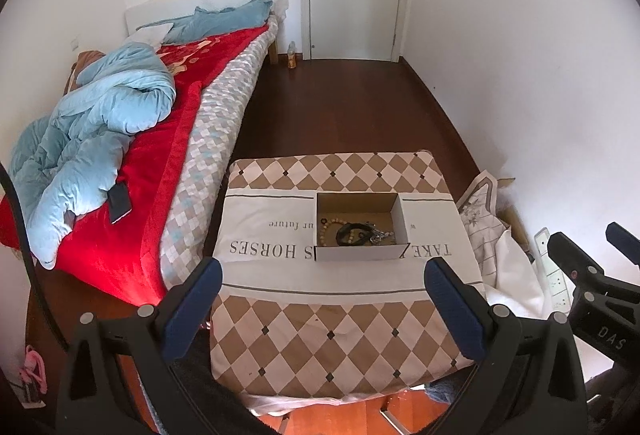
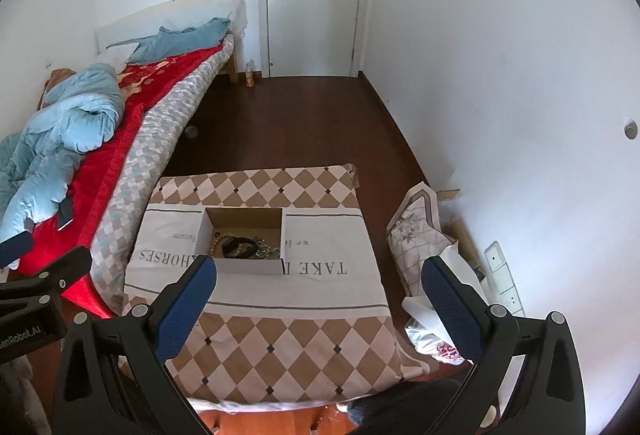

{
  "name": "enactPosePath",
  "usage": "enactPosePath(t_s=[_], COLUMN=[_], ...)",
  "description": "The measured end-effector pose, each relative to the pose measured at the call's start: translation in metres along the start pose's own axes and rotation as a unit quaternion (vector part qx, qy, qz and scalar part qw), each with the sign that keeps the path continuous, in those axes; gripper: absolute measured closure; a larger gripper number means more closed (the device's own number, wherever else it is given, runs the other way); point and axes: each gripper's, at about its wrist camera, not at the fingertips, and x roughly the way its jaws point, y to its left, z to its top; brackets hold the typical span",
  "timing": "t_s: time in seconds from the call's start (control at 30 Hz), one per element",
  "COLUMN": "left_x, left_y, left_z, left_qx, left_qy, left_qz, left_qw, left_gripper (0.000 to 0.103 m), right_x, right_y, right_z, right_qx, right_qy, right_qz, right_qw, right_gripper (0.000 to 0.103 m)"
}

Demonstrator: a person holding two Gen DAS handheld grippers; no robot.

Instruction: Organize jewelry

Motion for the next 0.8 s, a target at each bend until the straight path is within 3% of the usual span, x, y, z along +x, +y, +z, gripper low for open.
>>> enactPosePath(t_s=[0.4,0.8], left_x=[0.062,0.109], left_y=[0.005,0.008], left_z=[0.025,0.033], left_qx=[-0.009,-0.009], left_qy=[0.019,0.043], left_qz=[0.042,0.048], left_qw=[0.9989,0.9979], left_gripper=[0.0,0.0], right_x=[0.066,0.123], right_y=[0.008,0.022], right_z=[0.024,0.029], right_qx=[-0.006,-0.011], right_qy=[0.025,0.058], right_qz=[-0.006,-0.001], right_qw=[1.0,0.998], right_gripper=[0.0,0.0])
